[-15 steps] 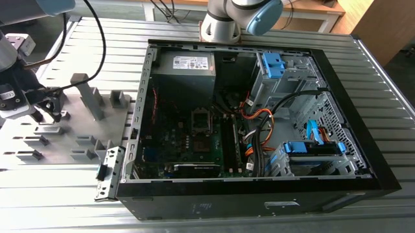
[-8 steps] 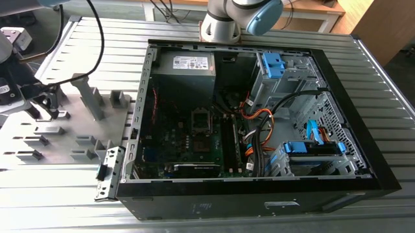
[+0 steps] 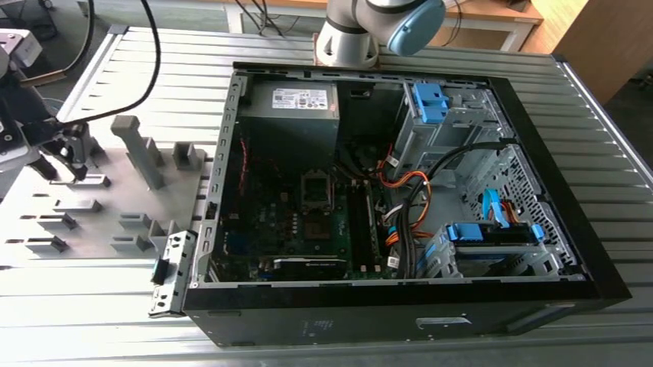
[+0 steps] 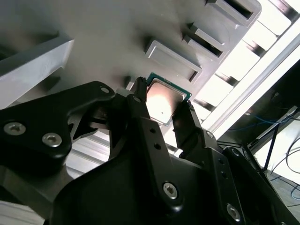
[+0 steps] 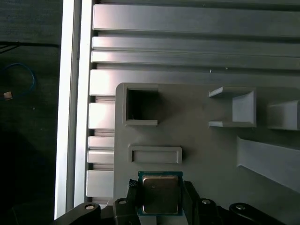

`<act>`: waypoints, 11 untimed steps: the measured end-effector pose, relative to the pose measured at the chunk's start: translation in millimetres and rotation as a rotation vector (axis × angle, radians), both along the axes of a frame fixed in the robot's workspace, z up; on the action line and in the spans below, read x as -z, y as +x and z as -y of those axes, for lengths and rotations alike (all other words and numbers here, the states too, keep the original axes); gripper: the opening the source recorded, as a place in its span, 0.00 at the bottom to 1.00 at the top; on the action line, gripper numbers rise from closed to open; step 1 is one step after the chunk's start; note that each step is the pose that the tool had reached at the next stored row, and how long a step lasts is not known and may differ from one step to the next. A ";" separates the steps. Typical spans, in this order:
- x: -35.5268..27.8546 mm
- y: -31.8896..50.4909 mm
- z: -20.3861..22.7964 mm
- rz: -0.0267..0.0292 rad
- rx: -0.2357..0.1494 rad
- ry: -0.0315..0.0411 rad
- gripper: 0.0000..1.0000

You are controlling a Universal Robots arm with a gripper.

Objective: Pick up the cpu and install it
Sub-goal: 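Pick up the cpu and move it towards the insertion slot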

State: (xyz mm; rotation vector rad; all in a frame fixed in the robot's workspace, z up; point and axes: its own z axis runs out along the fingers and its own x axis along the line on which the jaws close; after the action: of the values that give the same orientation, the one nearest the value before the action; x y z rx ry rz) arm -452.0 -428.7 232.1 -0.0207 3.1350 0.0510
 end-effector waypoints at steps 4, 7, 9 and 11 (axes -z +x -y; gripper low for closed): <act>-9.7 0.4 0.0 0.0000 0.000 0.0000 0.47; -16.9 0.6 0.0 0.0000 0.000 0.0000 0.47; -21.6 0.8 0.0 -0.0001 0.000 -0.0001 0.47; -26.2 0.9 0.0 0.0000 0.000 0.0000 0.47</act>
State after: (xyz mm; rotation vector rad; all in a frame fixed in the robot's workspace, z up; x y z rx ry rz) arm -451.0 -428.7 258.3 -0.0206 3.1349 0.0510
